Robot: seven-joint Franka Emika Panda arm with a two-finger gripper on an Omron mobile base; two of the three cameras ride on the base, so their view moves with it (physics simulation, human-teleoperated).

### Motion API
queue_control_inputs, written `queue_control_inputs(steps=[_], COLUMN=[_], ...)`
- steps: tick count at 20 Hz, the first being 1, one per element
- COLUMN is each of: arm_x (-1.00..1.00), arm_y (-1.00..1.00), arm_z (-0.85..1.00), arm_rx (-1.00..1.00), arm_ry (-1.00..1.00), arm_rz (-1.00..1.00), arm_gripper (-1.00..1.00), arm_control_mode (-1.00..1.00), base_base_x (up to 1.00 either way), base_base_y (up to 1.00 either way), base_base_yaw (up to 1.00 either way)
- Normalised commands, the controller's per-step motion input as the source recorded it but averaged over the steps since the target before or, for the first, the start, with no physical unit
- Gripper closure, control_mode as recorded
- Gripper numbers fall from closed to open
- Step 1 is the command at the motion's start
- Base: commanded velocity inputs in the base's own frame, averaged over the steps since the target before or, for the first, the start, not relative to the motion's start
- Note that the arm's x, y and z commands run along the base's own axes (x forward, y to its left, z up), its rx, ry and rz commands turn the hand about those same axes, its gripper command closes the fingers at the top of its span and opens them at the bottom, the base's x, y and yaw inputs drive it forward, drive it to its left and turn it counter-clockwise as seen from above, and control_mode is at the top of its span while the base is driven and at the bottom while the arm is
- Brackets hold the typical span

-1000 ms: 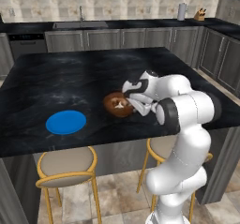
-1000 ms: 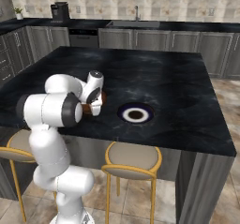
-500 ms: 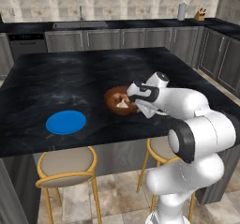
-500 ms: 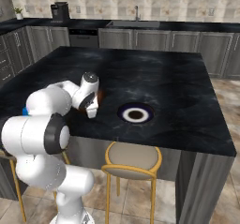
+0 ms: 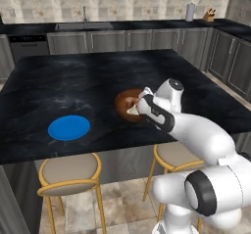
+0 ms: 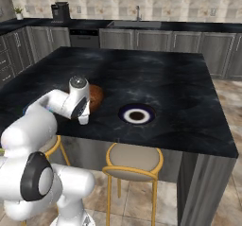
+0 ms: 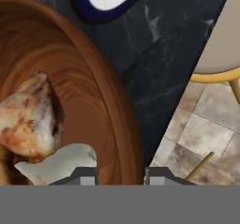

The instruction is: Pick the chicken drumstick and garlic from their plates and place them in the bowl. Then put the bowl in the fridge.

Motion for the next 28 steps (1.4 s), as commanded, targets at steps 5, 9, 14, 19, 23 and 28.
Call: queue_control_inputs(steps=[5, 9, 14, 19, 23, 28], arm_x=[-0.59, -0.59, -0.5, -0.31, -0.04, 0.0], arm_y=[-0.05, -0.04, -0.09, -0.09, 0.0, 0.0], arm_z=[0.28, 0.26, 0.19, 0.07, 0.0, 0.0], arm_rx=[0.0, 0.01, 0.08, 0.1, 0.01, 0.0], arm_ry=[0.0, 0.0, 0.0, 0.0, 0.0, 0.0], arm_rz=[-0.25, -0.24, -0.11, 0.0, 0.0, 0.0], arm_gripper=[1.0, 1.0, 1.0, 1.0, 1.0, 1.0], arm_control_mode=[-1.0, -1.0, -1.0, -1.0, -1.0, -1.0], base_base_x=[0.0, 0.0, 0.0, 0.0, 0.0, 0.0], base_base_y=[0.0, 0.0, 0.0, 0.0, 0.0, 0.0], base_base_yaw=[0.0, 0.0, 0.0, 0.0, 0.0, 0.0])
